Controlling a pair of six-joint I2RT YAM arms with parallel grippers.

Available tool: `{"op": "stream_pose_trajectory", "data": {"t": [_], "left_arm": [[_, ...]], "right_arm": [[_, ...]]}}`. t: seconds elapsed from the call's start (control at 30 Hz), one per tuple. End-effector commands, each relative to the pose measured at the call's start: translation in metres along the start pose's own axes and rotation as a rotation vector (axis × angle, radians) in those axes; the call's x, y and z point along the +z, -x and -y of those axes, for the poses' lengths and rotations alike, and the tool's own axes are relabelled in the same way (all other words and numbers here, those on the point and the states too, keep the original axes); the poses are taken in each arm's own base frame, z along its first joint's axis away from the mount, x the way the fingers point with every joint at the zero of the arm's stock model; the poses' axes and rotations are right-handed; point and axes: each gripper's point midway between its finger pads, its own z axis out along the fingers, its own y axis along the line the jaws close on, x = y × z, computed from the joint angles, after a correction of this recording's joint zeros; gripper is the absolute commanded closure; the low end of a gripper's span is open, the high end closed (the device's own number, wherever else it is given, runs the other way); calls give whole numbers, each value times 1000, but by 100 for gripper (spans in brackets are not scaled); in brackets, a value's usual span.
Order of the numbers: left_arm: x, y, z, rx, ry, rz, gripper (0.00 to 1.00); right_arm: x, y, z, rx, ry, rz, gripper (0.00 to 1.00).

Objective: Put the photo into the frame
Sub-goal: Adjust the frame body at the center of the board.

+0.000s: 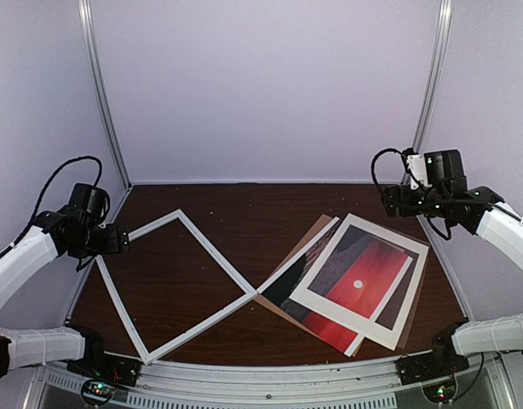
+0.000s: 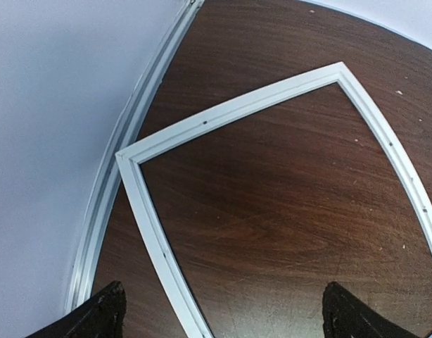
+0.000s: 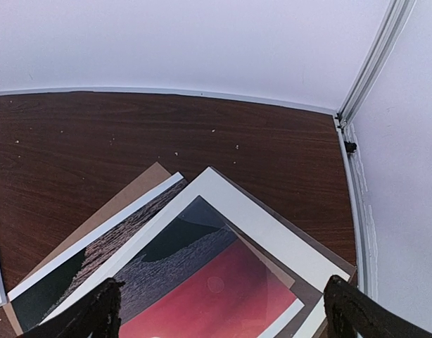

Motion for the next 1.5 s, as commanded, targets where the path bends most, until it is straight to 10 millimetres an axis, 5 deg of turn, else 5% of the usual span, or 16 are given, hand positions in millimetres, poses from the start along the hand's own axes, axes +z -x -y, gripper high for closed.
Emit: {"op": "stream_pose_trajectory", "data": {"t": [0.0,0.23,0.43,0.67,1.13,1.47], "left_arm": [[19,-27,-9,-165,2,-144,2],[59,-86,-13,-311,48,-302,3],[74,-115,-25,-349,103,-348,10],[84,-133,-37,-360,148,-370,32],[97,-108,-37,-255,161,-351,62],[120,-65,-27,-117,156,-334,77]], "right_arm": [[3,4,-7,24,36,-9,0],[9,0,-18,45,92,-27,0],[11,-4,-27,60,142,-45,0],[13,-6,-31,69,161,-51,0],[16,-9,-30,70,154,-67,0],[16,-9,-29,70,144,-79,0]]}}
